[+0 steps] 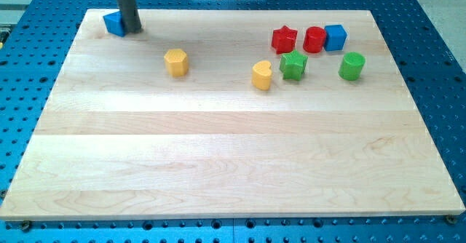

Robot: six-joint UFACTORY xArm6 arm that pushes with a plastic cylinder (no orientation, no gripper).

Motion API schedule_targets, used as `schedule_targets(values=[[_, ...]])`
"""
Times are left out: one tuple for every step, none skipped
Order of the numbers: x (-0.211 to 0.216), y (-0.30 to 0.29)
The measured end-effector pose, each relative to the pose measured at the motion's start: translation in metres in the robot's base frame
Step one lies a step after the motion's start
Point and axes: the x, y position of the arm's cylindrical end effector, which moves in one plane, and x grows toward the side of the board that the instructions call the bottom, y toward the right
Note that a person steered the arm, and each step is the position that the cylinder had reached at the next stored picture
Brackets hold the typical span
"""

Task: Place the hexagon at the top center of the board

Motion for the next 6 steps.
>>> schedule_targets(values=[[0.041, -0.014], [0.124, 0.0], [0.151, 0.068], [0.112, 0.122], [0.071, 0.152], [0.07, 0.152]])
